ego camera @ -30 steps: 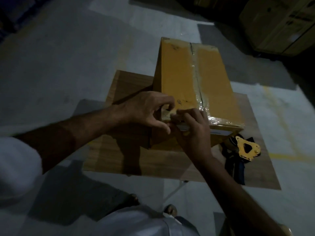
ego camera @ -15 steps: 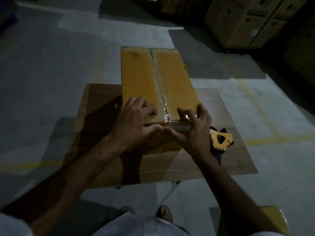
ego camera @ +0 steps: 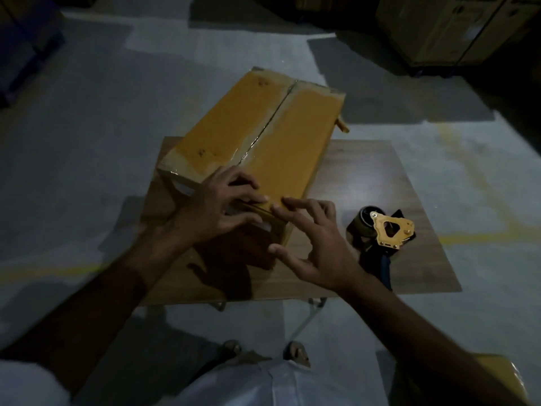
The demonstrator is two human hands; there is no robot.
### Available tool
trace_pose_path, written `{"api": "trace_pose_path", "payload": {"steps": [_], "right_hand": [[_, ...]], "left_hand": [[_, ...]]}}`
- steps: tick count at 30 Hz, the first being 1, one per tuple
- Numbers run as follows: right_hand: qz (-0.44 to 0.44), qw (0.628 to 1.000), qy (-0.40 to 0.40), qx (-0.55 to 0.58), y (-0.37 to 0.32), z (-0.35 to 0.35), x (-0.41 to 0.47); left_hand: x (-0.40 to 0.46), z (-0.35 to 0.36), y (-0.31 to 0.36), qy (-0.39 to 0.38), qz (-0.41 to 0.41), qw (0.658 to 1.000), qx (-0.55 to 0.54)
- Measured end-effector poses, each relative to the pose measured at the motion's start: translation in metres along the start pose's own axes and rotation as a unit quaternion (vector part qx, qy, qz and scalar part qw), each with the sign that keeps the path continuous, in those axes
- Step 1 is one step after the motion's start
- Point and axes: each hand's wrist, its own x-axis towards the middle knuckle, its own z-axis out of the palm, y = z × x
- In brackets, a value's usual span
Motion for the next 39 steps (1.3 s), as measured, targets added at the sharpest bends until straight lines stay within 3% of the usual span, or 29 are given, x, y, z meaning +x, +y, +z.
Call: {"api": "trace_pose_path", "payload": {"steps": [4,9,15,21,24,28,33,36,39], "right_hand": [[-0.01,1.0,-0.005,0.017,-0.007,0.01,-0.003],[-0.097,0.991,-0.096,-0.008,-0.013,0.007,0.012],[-0.146,0.985,-0.074,-0.055,0.009,-0.017,0.066],[-0.166,0.985,-0.039,-0.032,0.035,0.001,0.071],[-0.154,0.988,0.0,-0.026,0.038,0.013,0.057],[-0.156,0.986,-0.008,-0.05,0.033,0.014,0.056],[-0.153,0.988,-0.008,-0.016,0.031,0.007,0.067],[-0.103,0.994,0.037,-0.01,0.022,0.019,0.056],[-0.05,0.997,0.029,-0.05,0.005,0.029,0.046]], "left_hand": [[-0.003,-0.011,-0.009,-0.022,0.021,0.999,0.029],[-0.011,-0.028,-0.014,-0.01,-0.007,0.998,0.059],[-0.033,0.007,0.002,0.028,-0.03,0.999,-0.015],[-0.045,0.029,0.007,0.062,-0.031,0.997,0.02],[-0.043,0.037,0.019,0.107,-0.058,0.993,0.01],[-0.031,0.053,0.029,0.179,-0.09,0.98,0.008],[-0.035,0.033,-0.003,0.128,-0.043,0.991,0.009],[-0.028,0.02,-0.011,0.097,-0.035,0.994,0.027],[-0.023,0.009,-0.008,0.053,-0.05,0.996,0.043]]}}
